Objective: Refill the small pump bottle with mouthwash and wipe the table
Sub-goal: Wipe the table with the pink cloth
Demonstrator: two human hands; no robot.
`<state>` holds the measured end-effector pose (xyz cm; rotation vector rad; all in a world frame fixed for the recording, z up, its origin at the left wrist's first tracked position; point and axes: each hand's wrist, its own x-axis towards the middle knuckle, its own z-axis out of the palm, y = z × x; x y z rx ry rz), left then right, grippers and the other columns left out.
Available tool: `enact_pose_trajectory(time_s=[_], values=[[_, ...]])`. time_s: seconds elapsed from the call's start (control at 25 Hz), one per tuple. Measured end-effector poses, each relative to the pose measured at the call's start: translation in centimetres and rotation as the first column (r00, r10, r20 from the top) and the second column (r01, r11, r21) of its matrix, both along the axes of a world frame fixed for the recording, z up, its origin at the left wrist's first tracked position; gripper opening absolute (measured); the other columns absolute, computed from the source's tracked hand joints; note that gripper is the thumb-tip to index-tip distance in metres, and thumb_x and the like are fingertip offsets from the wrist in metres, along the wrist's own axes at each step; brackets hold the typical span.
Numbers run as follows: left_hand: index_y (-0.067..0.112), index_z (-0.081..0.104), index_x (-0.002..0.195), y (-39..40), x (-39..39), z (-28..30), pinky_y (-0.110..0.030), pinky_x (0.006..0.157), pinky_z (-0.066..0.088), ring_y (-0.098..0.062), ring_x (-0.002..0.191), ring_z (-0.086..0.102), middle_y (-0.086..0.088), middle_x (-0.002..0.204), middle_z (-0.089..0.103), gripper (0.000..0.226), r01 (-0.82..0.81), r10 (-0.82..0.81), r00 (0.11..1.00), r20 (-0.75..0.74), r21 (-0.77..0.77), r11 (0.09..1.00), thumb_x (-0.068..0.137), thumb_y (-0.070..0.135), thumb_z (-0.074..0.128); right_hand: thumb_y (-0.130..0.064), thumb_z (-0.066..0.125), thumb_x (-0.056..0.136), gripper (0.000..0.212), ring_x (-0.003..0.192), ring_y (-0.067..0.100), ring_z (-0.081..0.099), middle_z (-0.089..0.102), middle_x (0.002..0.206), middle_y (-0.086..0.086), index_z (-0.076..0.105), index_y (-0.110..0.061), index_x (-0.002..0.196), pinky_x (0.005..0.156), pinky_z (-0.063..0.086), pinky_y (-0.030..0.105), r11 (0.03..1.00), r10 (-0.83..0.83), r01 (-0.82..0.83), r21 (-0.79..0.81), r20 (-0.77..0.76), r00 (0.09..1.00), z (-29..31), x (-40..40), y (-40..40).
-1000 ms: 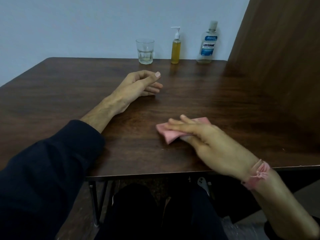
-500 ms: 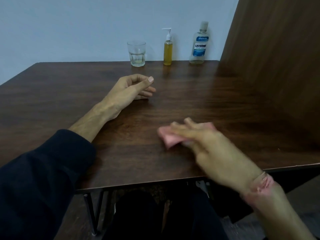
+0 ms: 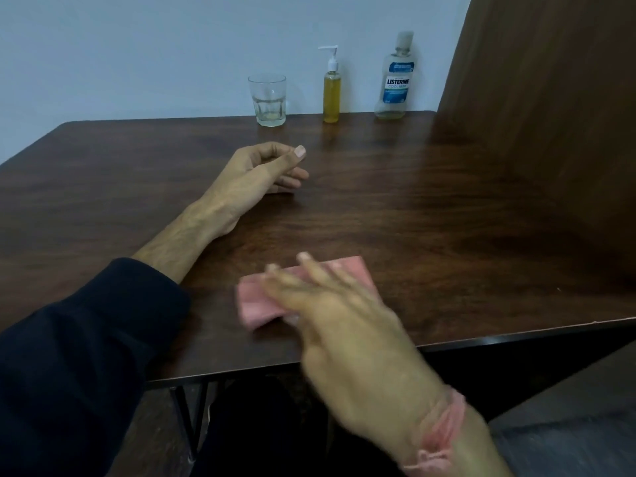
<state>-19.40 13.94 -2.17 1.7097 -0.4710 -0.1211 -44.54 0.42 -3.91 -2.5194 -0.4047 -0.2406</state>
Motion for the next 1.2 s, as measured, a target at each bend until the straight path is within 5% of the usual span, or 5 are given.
enact_pose_trajectory(time_s=[0.24,0.64,0.92,1.04,1.2], values=[[0.021,0.083,0.123,-0.1,0.1,0.0,-0.026,0.091,0.065,-0.009,0.097,0.085,0.000,0.110,0.091,0.049,-0.006,0.006,1.000,0.021,0.027,1.000,0.099,0.063,0.080,-0.023,0.047,0.112,0.058,0.165,0.024,0.016,0.026,0.176,-0.012,0.041,-0.059,0.156,0.133,0.013,0.054,0.767,-0.621,0.642,-0.006,-0.261,0.739,2.4,2.3,-15.7],[0.028,0.086,0.111,0.2,-0.4,0.2,-0.037,0.099,0.066,-0.016,0.098,0.086,-0.005,0.110,0.090,0.041,-0.006,0.005,1.000,-0.019,-0.047,0.999,0.101,0.065,0.071,-0.018,0.061,0.067,0.084,0.143,0.018,0.040,0.069,0.143,-0.012,0.044,-0.030,0.148,0.120,0.027,0.025,0.991,-0.100,0.118,-0.055,0.254,0.962,0.0,2.0,0.6],[0.016,0.081,0.118,-0.1,-0.3,0.1,-0.033,0.084,0.073,-0.012,0.088,0.082,0.000,0.099,0.086,0.025,-0.069,0.065,0.997,-0.035,-0.111,0.991,0.116,0.037,0.067,-0.027,0.054,0.112,0.043,0.157,0.022,0.038,0.045,0.168,-0.006,0.058,-0.035,0.153,0.131,0.019,0.038,0.841,-0.507,0.541,0.005,-0.339,0.792,4.2,12.8,-20.1],[0.019,0.081,0.105,0.0,-0.3,0.4,-0.028,0.058,0.063,-0.007,0.068,0.068,0.005,0.087,0.077,0.030,-0.120,0.113,0.991,-0.070,-0.112,0.986,0.114,0.044,0.069,-0.042,0.052,0.111,0.028,0.154,0.031,0.041,0.052,0.160,-0.003,0.069,-0.050,0.131,0.130,0.017,0.050,0.846,-0.506,0.533,0.009,-0.302,0.808,4.0,17.1,-14.9],[0.024,0.059,0.079,0.5,-0.1,0.8,-0.020,0.037,0.030,-0.006,0.044,0.036,0.009,0.063,0.048,0.046,-0.217,0.187,0.969,-0.164,-0.190,0.957,0.109,0.055,0.073,-0.014,0.048,0.104,0.066,0.166,0.027,0.015,0.026,0.177,-0.005,0.038,-0.043,0.163,0.134,0.005,0.050,0.977,-0.134,0.122,-0.172,-0.061,0.989,1.0,16.4,-1.9]])
